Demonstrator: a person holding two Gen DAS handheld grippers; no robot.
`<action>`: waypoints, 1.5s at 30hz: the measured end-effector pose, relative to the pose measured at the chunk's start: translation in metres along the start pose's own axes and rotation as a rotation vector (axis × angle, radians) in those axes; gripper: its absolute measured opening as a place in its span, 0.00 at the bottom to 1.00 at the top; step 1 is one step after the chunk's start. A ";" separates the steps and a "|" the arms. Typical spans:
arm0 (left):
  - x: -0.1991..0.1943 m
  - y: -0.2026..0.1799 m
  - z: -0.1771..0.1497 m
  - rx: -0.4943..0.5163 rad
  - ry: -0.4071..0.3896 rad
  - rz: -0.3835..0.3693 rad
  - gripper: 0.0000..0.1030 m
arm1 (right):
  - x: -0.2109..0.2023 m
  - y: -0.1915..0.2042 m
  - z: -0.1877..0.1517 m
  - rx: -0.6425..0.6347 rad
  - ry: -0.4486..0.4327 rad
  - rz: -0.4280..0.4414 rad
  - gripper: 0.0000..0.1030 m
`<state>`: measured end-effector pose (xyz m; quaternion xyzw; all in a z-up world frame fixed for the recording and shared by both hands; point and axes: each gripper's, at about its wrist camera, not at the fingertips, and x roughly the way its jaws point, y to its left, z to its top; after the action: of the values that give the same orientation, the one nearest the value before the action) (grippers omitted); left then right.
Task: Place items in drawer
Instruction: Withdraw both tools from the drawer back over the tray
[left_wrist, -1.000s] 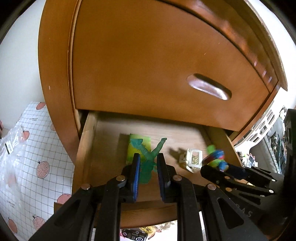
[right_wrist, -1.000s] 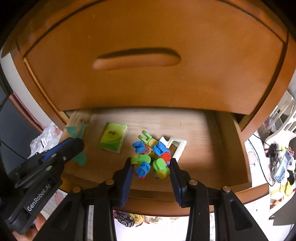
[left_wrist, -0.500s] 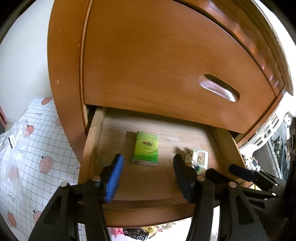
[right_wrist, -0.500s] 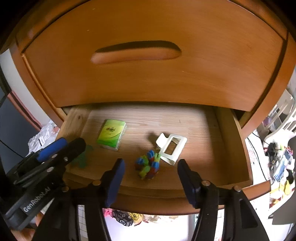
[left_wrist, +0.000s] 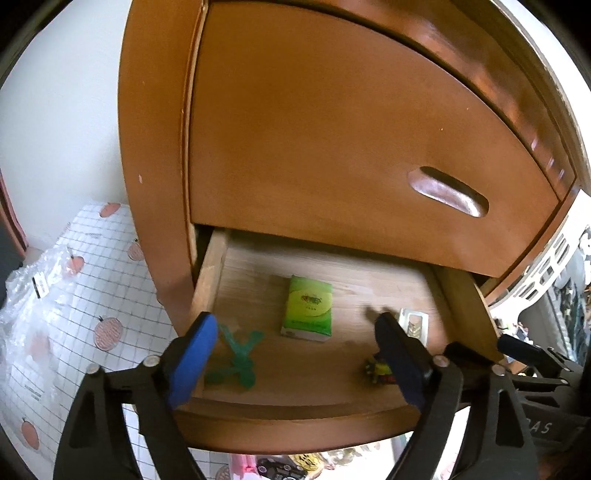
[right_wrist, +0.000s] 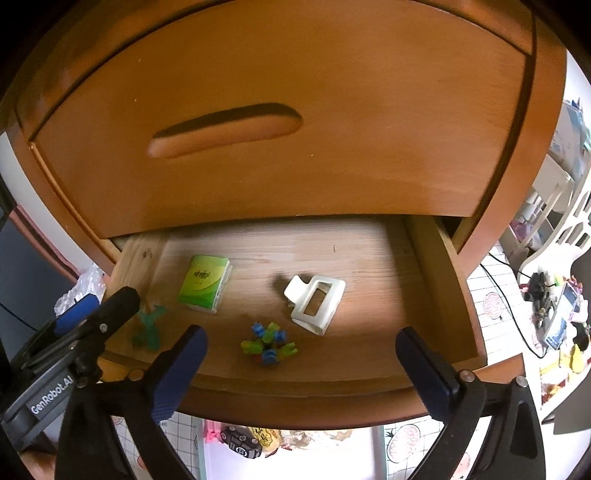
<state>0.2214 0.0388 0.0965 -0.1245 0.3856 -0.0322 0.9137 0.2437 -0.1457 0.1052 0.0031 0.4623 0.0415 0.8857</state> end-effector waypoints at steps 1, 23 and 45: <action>-0.001 0.000 0.000 0.003 -0.009 0.013 0.92 | -0.001 0.000 0.000 0.000 -0.002 0.000 1.00; -0.064 0.006 -0.029 -0.040 -0.134 -0.011 1.00 | -0.049 0.000 -0.030 -0.036 -0.175 -0.020 1.00; -0.033 0.054 -0.131 -0.006 0.095 -0.010 1.00 | 0.011 -0.005 -0.154 0.028 0.007 0.047 1.00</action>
<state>0.1028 0.0692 0.0177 -0.1275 0.4280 -0.0412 0.8938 0.1242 -0.1550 0.0080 0.0261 0.4656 0.0559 0.8829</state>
